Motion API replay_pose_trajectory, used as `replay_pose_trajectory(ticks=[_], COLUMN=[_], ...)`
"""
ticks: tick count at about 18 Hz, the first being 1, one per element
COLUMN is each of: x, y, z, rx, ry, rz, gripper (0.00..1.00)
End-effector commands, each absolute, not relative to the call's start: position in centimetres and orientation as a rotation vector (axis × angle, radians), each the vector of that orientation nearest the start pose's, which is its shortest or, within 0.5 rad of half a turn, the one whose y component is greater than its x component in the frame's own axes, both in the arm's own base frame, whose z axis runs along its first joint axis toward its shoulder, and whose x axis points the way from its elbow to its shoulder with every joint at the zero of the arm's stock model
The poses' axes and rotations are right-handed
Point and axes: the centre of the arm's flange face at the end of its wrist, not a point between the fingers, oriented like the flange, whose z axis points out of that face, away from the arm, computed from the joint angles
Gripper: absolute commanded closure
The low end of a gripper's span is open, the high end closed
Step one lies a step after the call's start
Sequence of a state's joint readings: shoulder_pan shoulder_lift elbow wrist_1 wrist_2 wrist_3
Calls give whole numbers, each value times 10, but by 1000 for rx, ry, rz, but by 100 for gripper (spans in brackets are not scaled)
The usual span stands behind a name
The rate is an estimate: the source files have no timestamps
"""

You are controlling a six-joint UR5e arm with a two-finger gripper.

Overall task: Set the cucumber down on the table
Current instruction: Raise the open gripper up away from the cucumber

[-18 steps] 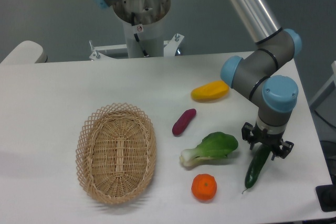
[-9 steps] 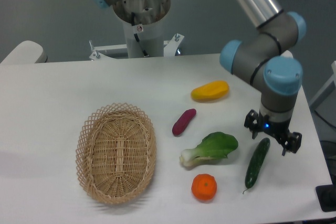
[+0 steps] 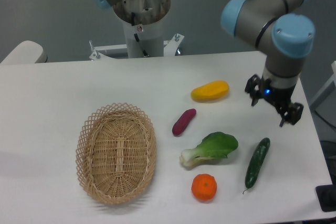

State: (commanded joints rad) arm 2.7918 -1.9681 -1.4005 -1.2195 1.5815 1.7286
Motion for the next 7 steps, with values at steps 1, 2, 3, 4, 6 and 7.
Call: replay_pose_trajectory(ticks=[1,2,3,4,6,7], x=[-573,-574,-574,-573,-572,-571], y=[346,345,346,346,349,351], z=[381,381,380,380,381,380], rx=[-3034,-3035,-3034,-3034,-3032,-3032], ry=[791,791,794,796,800,803], rz=[198,201,198,198,203,204], gripper=[3,3,3,3,2,2])
